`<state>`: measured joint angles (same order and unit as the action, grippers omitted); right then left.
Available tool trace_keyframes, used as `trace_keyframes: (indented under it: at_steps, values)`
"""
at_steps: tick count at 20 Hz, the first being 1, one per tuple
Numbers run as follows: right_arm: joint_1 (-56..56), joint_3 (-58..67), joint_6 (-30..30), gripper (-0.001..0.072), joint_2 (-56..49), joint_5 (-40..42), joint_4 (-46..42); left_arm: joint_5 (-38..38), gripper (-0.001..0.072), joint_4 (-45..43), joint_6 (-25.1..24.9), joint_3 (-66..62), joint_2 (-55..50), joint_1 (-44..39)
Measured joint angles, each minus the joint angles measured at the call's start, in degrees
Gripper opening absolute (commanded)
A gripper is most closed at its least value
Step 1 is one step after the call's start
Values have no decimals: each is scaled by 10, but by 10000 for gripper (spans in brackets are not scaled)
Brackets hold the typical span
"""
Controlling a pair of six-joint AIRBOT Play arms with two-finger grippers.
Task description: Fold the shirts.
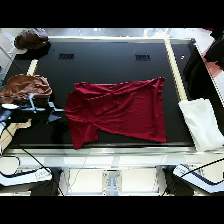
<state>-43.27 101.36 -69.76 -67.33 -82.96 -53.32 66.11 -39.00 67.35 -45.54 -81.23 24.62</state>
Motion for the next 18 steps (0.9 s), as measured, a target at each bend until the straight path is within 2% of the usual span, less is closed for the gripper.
trace_keyframes:
  at_steps: [4,6,8,10,11,15,18]
  values:
    - [-8,-4,-1,430,2,-33,-3,-11,584,24,-35,2,-39,-23]
    - [-19,-41,-1,430,12,-46,-6,-18,485,30,-45,2,-47,-28]
    - [-33,-129,-1,430,34,-44,-7,-26,432,37,-54,2,-51,-32]
    - [-44,-259,-7,430,57,-27,-9,-31,93,56,-63,2,-53,-38]
    - [-47,-329,-14,430,63,-18,-10,-31,16,67,-72,2,-54,-41]
    - [-54,-586,-30,431,59,8,-9,-34,15,109,-104,2,-55,-54]
    - [-55,-701,-34,431,47,16,6,-35,14,122,-114,2,-55,-57]
